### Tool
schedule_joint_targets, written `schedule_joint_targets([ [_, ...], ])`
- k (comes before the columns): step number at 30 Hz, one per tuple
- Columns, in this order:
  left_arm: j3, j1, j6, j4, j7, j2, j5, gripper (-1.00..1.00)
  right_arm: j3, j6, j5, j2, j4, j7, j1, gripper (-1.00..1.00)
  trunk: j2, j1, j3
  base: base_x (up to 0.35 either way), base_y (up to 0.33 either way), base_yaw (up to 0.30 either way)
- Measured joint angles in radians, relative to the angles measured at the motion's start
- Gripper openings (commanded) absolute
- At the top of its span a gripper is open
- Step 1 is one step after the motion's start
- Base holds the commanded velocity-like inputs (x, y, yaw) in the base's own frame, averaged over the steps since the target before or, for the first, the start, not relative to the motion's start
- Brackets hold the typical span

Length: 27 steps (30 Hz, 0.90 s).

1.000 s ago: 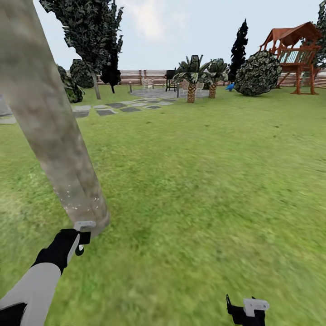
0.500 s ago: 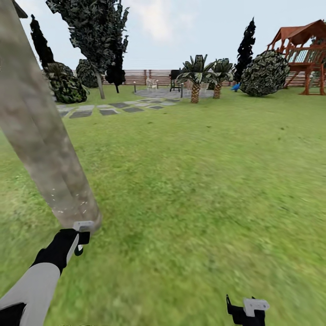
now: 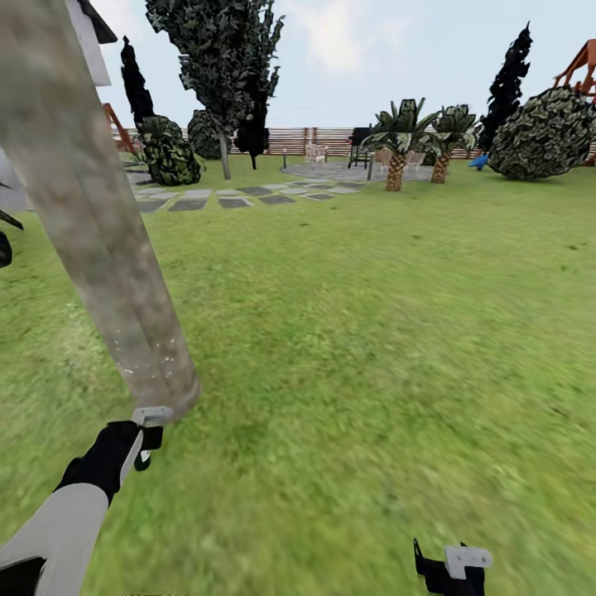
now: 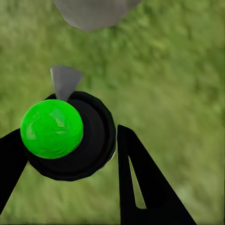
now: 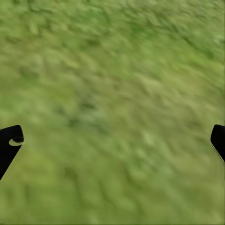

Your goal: In the garden, pick up the pesticide atomizer on the floor and spray pesticide onto both trees until each tree trunk is fully covered.

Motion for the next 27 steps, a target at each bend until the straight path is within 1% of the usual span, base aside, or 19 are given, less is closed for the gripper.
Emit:
schedule_joint_targets([
  [5, 0.0, 0.0, 0.0, 0.0, 0.0, 0.001, 0.0, -1.0, 0.0, 0.0, 0.0, 0.0, 0.0, 0.0, 0.0, 1.0, 0.0, 0.0, 0.0, 0.144, -0.254, 0.278],
  [11, 0.006, 0.0, 0.0, 0.0, 0.0, 0.004, 0.0, -1.0, 0.0, 0.0, 0.0, 0.0, 0.0, 0.0, 0.0, 1.0, 0.0, 0.0, 0.0, 0.243, -0.182, 0.278],
  [20, 0.011, 0.0, -0.001, 0.0, 0.0, 0.001, 0.001, -1.0, 0.0, 0.0, 0.0, 0.0, 0.0, 0.0, 0.0, 1.0, 0.0, 0.0, 0.0, 0.269, -0.02, 0.278],
  [24, 0.009, 0.0, -0.002, 0.0, 0.0, -0.001, 0.002, -1.0, 0.0, 0.0, 0.0, 0.0, 0.0, 0.0, 0.0, 1.0, 0.0, 0.0, 0.0, 0.058, 0.0, 0.278],
  [27, 0.008, 0.0, -0.003, 0.0, 0.0, -0.007, 0.003, -1.0, 0.0, 0.0, 0.0, 0.0, 0.0, 0.0, 0.0, 1.0, 0.0, 0.0, 0.0, 0.006, 0.0, 0.278],
])
